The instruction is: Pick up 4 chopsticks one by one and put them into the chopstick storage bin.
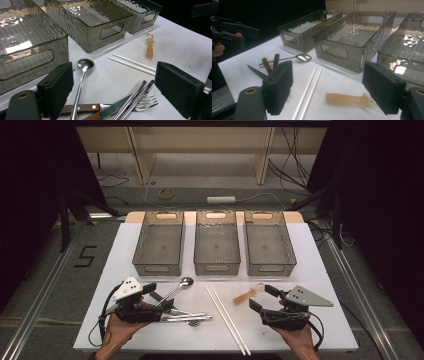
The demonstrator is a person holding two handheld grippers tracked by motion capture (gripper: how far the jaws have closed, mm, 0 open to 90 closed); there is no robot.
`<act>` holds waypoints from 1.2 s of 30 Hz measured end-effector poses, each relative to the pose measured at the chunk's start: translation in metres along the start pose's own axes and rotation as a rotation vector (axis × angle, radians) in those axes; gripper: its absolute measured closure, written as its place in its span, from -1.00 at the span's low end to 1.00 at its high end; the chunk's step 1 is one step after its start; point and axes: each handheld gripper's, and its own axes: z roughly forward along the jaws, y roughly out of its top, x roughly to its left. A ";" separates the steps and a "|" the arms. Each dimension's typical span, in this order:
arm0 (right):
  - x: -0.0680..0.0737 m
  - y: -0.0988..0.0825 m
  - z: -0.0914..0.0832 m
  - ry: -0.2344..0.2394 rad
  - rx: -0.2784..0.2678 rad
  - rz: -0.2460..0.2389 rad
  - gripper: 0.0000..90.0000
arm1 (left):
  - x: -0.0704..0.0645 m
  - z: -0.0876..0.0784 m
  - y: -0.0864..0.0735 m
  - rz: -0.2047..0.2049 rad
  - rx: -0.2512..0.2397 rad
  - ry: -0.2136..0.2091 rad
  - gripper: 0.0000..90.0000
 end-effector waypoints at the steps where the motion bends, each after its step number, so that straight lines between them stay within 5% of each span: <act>1: 0.000 0.000 0.000 0.000 0.000 0.000 -0.43 | 0.000 0.000 0.000 0.001 0.003 0.000 -0.67; 11: -0.001 0.000 0.001 -0.002 0.009 0.007 -0.42 | 0.003 0.001 0.007 0.017 0.062 0.009 -0.65; 25: -0.004 0.000 0.002 0.011 0.024 0.012 -0.42 | 0.011 0.023 0.024 0.085 0.320 0.006 -0.63; 30: -0.003 0.000 0.002 0.016 0.033 0.010 -0.42 | 0.006 0.032 0.023 0.155 0.414 0.012 -0.55; 36: -0.003 -0.001 0.004 0.021 0.044 0.010 -0.42 | 0.004 0.035 0.022 0.185 0.489 -0.011 -0.35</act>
